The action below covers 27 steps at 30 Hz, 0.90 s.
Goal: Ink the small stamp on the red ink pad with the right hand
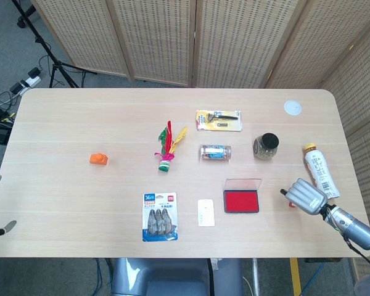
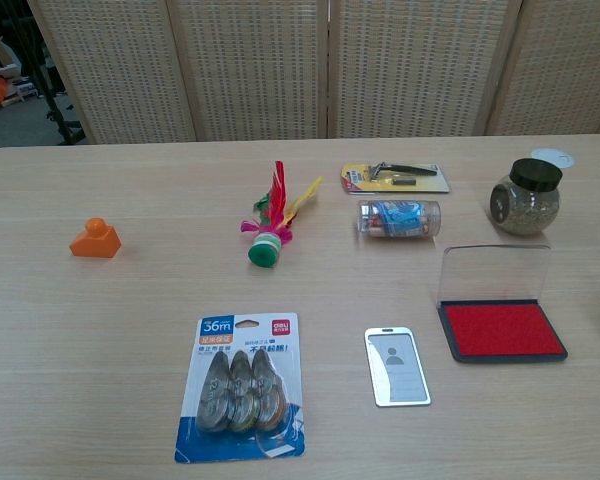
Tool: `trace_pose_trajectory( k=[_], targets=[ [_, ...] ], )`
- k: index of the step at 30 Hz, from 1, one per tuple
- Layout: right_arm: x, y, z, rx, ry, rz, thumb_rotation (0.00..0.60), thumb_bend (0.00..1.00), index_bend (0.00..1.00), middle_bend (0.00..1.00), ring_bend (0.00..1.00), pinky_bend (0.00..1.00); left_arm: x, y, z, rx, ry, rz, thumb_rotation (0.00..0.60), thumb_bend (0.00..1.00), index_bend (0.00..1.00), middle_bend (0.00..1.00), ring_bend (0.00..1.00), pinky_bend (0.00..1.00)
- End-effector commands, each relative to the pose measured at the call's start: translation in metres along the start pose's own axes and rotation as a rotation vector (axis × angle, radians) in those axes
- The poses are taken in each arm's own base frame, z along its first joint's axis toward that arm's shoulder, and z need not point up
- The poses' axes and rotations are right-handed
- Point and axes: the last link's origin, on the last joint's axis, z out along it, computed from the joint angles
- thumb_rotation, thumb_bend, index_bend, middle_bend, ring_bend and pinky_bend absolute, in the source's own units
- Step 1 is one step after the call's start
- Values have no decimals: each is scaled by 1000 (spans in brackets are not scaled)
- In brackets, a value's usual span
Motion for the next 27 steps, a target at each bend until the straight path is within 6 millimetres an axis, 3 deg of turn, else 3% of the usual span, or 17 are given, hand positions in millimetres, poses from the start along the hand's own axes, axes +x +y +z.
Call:
trace_pose_trajectory(
  k=[1, 12, 20, 27],
  targets=[
    [2, -3, 3, -7, 19, 31, 600, 181, 444, 948, 1000, 1000, 0, 0, 0, 0, 1, 0, 600, 0, 0, 0, 0, 0],
    [6, -4, 15, -27, 49, 66, 600, 178, 444, 948, 1000, 1000, -1, -2, 0, 5, -1, 1, 600, 0, 0, 0, 0, 0],
    [-4, -3, 7, -52, -2, 123, 600, 105, 444, 947, 1000, 1000, -1, -2, 0, 6, -3, 2, 600, 0, 0, 0, 0, 0],
    [-10, -2, 1, -91, -27, 191, 600, 135, 444, 946, 1000, 1000, -2, -2, -1, 3, -4, 2, 600, 0, 0, 0, 0, 0]
  ],
)
